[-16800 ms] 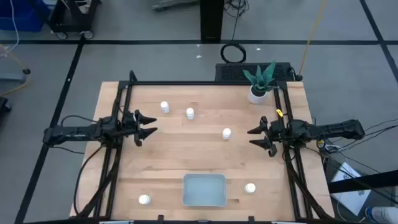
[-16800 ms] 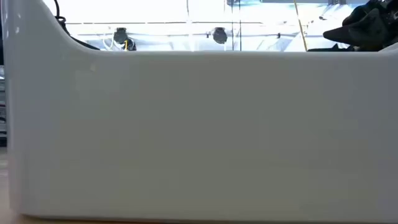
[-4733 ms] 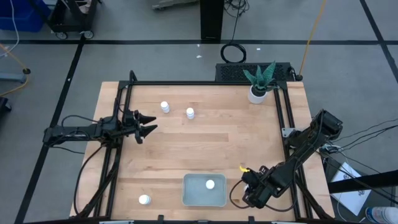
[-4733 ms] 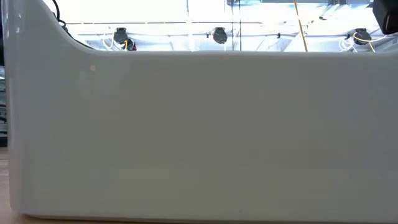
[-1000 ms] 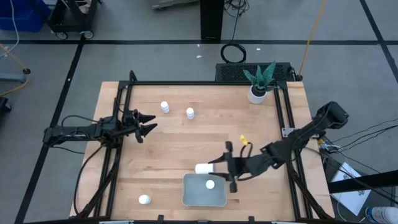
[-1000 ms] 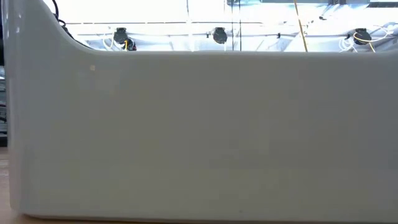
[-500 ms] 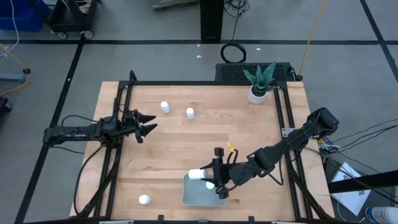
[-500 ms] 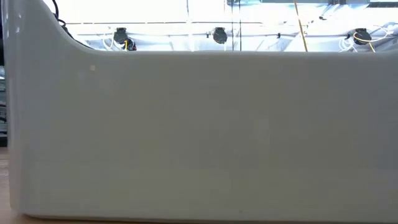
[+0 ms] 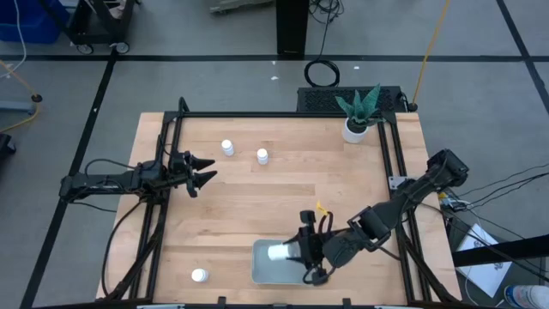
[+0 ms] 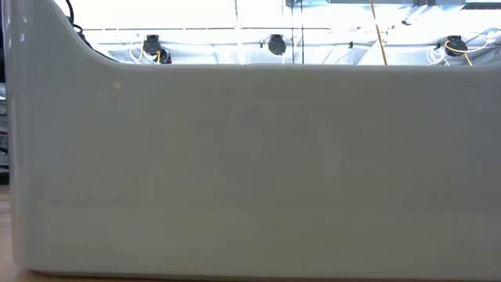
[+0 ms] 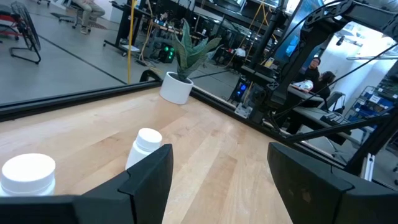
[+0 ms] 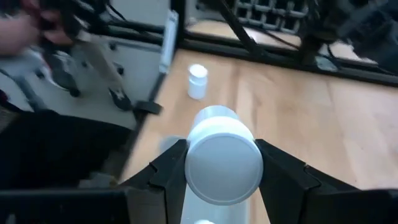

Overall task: Pick and place pill bottles into a basket
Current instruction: Put the white pill bottle into the gray bin

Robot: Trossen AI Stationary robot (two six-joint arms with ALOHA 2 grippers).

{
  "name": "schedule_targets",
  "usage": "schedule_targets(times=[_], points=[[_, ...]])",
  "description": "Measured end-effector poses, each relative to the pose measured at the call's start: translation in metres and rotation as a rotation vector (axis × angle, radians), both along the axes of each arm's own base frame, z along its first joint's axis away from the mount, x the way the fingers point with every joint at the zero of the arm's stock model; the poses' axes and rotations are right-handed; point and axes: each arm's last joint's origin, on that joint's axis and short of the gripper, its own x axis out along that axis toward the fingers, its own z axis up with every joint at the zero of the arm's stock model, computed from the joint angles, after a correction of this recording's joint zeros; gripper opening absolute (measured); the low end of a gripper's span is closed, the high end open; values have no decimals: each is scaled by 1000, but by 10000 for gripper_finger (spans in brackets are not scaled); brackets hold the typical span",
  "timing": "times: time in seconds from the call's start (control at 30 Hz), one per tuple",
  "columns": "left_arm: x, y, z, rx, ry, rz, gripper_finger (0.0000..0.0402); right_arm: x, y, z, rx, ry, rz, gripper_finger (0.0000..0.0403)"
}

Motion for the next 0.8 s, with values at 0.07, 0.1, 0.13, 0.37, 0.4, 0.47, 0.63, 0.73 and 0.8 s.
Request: schedule_targets(times=[0.07,0.1,0.13,0.37,0.4,0.47,0.63,0.73,0.8], points=[[0,0,0,-5,-1,0,269,-3,2,10,9,8,6,151],[0,0,0,-11,-3,0,269,-5,3,14,1,20,1,151],[0,0,0,-12,-3,0,269,-7,4,18,-1,25,4,151],[0,0,0,-12,-3,-1,269,-6,33,35,-21,31,74,151],[0,0,0,-13,-3,-1,269,-4,37,33,-47,59,71,151],[0,0,0,-16,-1,-1,269,1,43,27,-66,120,48,151],[0,0,0,-19,-1,-10,269,17,51,20,-16,311,-3,151],[0,0,-1,-19,1,-10,269,28,55,6,18,450,-24,151],[0,0,-1,-19,0,-11,269,36,58,-6,28,507,-27,151]])
